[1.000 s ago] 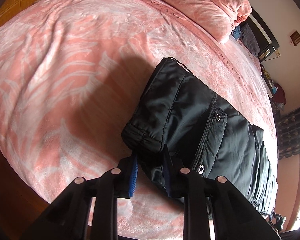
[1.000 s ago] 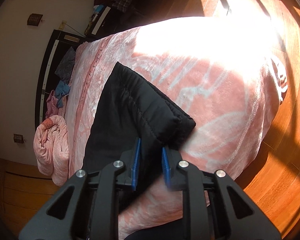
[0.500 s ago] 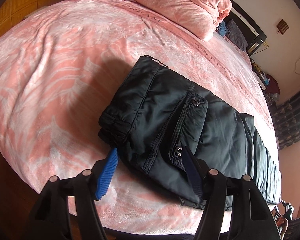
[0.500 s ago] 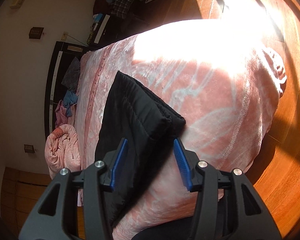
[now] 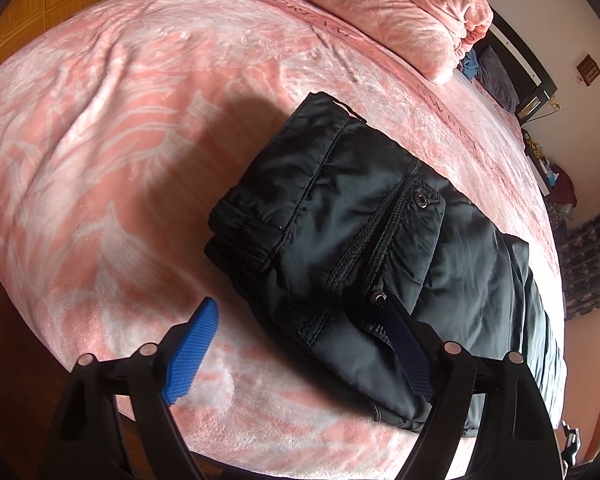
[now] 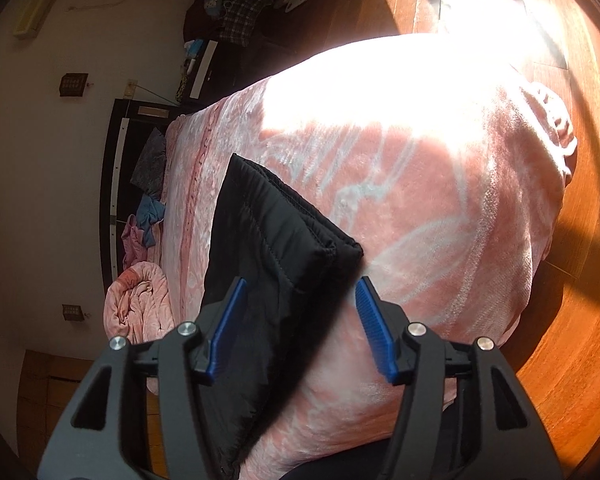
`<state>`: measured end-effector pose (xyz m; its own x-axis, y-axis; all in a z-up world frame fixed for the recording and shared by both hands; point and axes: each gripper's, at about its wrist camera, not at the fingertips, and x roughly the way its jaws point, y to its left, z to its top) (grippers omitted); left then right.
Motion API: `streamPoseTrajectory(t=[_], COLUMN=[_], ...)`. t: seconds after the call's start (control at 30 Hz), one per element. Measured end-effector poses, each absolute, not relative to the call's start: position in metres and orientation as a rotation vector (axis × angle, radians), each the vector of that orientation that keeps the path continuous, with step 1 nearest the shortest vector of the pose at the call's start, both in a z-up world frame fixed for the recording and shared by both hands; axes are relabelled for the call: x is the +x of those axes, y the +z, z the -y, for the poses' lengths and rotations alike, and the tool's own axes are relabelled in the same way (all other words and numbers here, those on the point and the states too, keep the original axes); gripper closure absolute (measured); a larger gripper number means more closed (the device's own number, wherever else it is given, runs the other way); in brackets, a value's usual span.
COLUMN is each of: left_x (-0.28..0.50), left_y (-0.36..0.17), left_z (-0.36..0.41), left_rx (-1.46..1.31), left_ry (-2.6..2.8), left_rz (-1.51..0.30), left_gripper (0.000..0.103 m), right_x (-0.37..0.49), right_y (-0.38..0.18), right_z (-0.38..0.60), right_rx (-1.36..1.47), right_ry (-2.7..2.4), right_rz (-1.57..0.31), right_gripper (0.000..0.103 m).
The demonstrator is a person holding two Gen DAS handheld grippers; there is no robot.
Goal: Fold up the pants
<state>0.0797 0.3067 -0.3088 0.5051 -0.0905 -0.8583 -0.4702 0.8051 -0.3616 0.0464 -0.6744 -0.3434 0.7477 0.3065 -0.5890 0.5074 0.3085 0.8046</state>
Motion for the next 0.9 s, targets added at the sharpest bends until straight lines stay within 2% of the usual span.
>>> streamPoseTrajectory(t=[0.47,0.63,0.67,0.73,0.83,0.87,0.9], left_x=[0.079,0.075,0.074,0.074,0.073,0.072,0.071], left_y=[-0.31,-0.313,-0.314,-0.315,-0.317,-0.318,-0.319], left_z=[-0.298,-0.3,-0.299,-0.297,-0.295,-0.295,-0.295], left_rx=[-0.65,-0.708,-0.712,-0.718,-0.72,-0.726,-0.73], left_ry=[0.318,0.366,0.368,0.369,0.379,0.384,0.391], left_rz=[-0.969,-0.942,-0.943,-0.944,-0.938,-0.935,-0.932], left_gripper=[0.019,0.019,0.019,0.019,0.018,0.017,0.016], right_x=[0.067,0.071,0.071,0.073,0.074,0.075,0.075], right_y=[-0.361,-0.366,-0.365,-0.361,-0.356,-0.355,-0.354], right_z=[0.673,0.672,0.672,0.67,0.667,0.666,0.666], right_rx=[1.356,1.357,1.353,1.342,1.325,1.319,1.312], right_ry=[-0.066,-0.048,-0.044,-0.03,-0.025,-0.029,-0.038], right_rz=[-0.72,-0.71,-0.709,-0.712,-0.718,-0.72,-0.723], right_gripper=[0.043,0.045,0.046,0.055,0.061,0.064,0.072])
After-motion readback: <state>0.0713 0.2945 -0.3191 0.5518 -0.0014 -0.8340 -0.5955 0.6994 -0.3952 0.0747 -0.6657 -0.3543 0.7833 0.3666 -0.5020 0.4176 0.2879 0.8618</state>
